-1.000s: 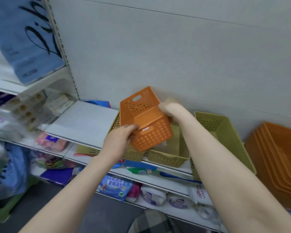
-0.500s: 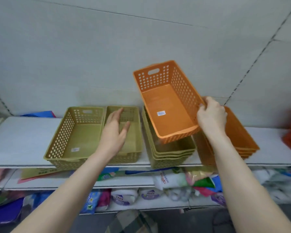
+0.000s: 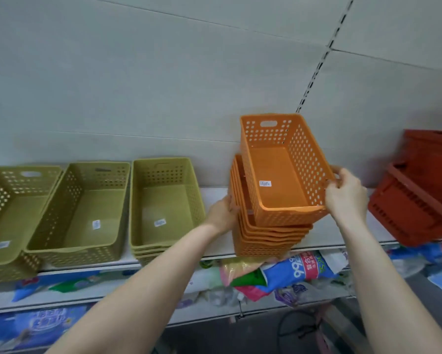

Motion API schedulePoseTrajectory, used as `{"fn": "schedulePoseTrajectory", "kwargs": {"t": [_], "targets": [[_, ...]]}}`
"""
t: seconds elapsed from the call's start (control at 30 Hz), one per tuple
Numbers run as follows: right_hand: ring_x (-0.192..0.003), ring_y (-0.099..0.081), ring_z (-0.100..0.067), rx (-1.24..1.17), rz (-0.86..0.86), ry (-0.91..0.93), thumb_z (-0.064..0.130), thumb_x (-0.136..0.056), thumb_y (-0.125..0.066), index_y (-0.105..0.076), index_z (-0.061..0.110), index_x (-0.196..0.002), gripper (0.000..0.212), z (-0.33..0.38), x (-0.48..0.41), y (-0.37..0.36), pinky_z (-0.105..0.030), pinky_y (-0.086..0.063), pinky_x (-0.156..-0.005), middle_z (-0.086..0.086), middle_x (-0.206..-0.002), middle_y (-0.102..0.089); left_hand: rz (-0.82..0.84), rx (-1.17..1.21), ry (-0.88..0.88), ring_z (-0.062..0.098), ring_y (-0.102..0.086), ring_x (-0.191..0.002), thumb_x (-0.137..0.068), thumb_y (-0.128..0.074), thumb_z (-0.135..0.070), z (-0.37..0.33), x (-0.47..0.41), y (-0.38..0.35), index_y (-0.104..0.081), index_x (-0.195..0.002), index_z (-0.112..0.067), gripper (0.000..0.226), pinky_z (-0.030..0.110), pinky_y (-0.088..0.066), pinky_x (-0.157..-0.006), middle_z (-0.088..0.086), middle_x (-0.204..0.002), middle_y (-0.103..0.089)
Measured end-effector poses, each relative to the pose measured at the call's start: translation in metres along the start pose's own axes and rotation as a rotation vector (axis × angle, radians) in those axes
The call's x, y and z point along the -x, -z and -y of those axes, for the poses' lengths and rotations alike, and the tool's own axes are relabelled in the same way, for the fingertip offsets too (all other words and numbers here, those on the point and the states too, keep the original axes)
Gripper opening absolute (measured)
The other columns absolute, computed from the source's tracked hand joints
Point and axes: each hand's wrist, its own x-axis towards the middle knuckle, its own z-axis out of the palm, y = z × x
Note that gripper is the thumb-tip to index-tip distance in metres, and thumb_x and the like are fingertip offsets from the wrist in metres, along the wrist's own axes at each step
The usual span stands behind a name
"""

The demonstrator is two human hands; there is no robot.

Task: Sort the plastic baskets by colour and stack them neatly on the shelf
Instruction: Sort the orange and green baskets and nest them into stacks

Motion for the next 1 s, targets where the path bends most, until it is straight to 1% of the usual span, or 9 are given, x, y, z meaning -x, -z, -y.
{"fn": "schedulePoseTrajectory", "kwargs": {"t": [0.1,0.17,0.23,0.33,0.47,0.67,0.8,0.87,1.0], "targets": [[-0.111,-0.060,-0.042,-0.016,0.090,-0.010,0.012,-0.089,-0.050,-0.060,0.023,-0.130,0.043,-0.015,-0.015,-0.014,-0.045,-0.048,-0.093,-0.019,-0.118,-0.069,0.076,0.100,0.064,0.028,-0.050,-0.128,-0.100,-0.039,-0.030,0.004,-0.003,-0.020,-0.040,-0.142,-0.013,0.045,0.029,-0.036,-0.105,0.009,-0.138,-0.054],[-0.109,-0.061,-0.042,0.008,0.165,0.004,0.010,-0.087,-0.051,-0.061,0.024,-0.128,0.045,-0.023,-0.019,-0.023,-0.042,-0.048,-0.090,-0.020,-0.116,-0.069,0.094,0.165,0.078,0.025,-0.054,-0.123,-0.098,-0.036,-0.042,0.012,-0.005,-0.028,-0.045,-0.139,-0.022,0.046,0.042,-0.041,-0.107,0.004,-0.132,-0.059],[-0.111,-0.059,-0.042,0.048,0.235,0.003,0.009,-0.084,-0.052,-0.062,0.025,-0.129,0.048,-0.029,-0.021,-0.030,-0.039,-0.047,-0.090,-0.021,-0.120,-0.067,0.094,0.211,0.096,0.023,-0.054,-0.122,-0.095,-0.036,-0.049,0.020,-0.010,-0.031,-0.043,-0.141,-0.024,0.053,0.045,-0.043,-0.105,0.003,-0.131,-0.060],[-0.111,-0.059,-0.042,0.155,0.340,-0.039,0.013,-0.086,-0.050,-0.060,0.027,-0.129,0.047,-0.032,-0.021,-0.043,-0.037,-0.046,-0.090,-0.020,-0.124,-0.065,0.102,0.325,0.128,0.016,-0.059,-0.112,-0.096,-0.033,-0.056,0.016,-0.008,-0.032,-0.049,-0.136,-0.025,0.053,0.034,-0.050,-0.091,-0.002,-0.123,-0.064],[-0.100,-0.062,-0.040,0.245,0.456,-0.021,0.016,-0.089,-0.041,-0.051,0.026,-0.126,0.039,-0.043,-0.010,-0.067,-0.038,-0.047,-0.082,-0.019,-0.111,-0.067,0.129,0.439,0.120,0.000,-0.062,-0.097,-0.091,-0.033,-0.064,0.014,-0.009,-0.038,-0.051,-0.129,-0.031,0.053,0.020,-0.053,-0.075,-0.012,-0.112,-0.066],[-0.103,-0.058,-0.043,0.201,0.520,-0.048,0.010,-0.092,-0.040,-0.035,0.018,-0.138,0.048,-0.050,-0.017,-0.074,-0.036,-0.041,-0.075,-0.024,-0.113,-0.062,0.137,0.456,0.118,0.012,-0.063,-0.107,-0.093,-0.036,-0.060,0.010,-0.010,-0.040,-0.047,-0.135,-0.027,0.054,0.029,-0.053,-0.084,-0.002,-0.123,-0.065],[-0.113,-0.055,-0.043,0.287,0.562,-0.066,0.010,-0.090,-0.046,-0.038,0.012,-0.138,0.049,-0.037,-0.020,-0.068,-0.040,-0.045,-0.087,-0.023,-0.124,-0.058,0.069,0.159,0.040,0.020,-0.056,-0.120,-0.094,-0.042,-0.053,0.004,0.001,-0.029,-0.049,-0.138,-0.020,0.055,0.041,-0.046,-0.103,0.000,-0.132,-0.060],[-0.119,-0.051,-0.042,0.314,0.446,0.049,0.009,-0.088,-0.050,-0.038,0.011,-0.139,0.053,-0.020,-0.017,-0.066,-0.044,-0.044,-0.092,-0.022,-0.131,-0.053,-0.079,-0.064,-0.046,0.020,-0.052,-0.126,-0.096,-0.049,-0.036,0.006,0.009,-0.014,-0.050,-0.138,-0.019,0.045,0.035,-0.041,-0.107,0.000,-0.140,-0.054],[-0.133,-0.042,-0.036,0.120,0.251,0.373,0.005,-0.092,-0.046,-0.033,0.016,-0.149,0.060,0.042,0.012,-0.082,-0.043,-0.038,-0.106,-0.014,-0.147,-0.044,-0.355,-0.323,-0.184,0.022,-0.051,-0.125,-0.092,-0.055,-0.020,0.038,0.045,0.044,-0.057,-0.131,-0.020,0.039,0.028,-0.037,-0.102,0.002,-0.138,-0.055]]}}
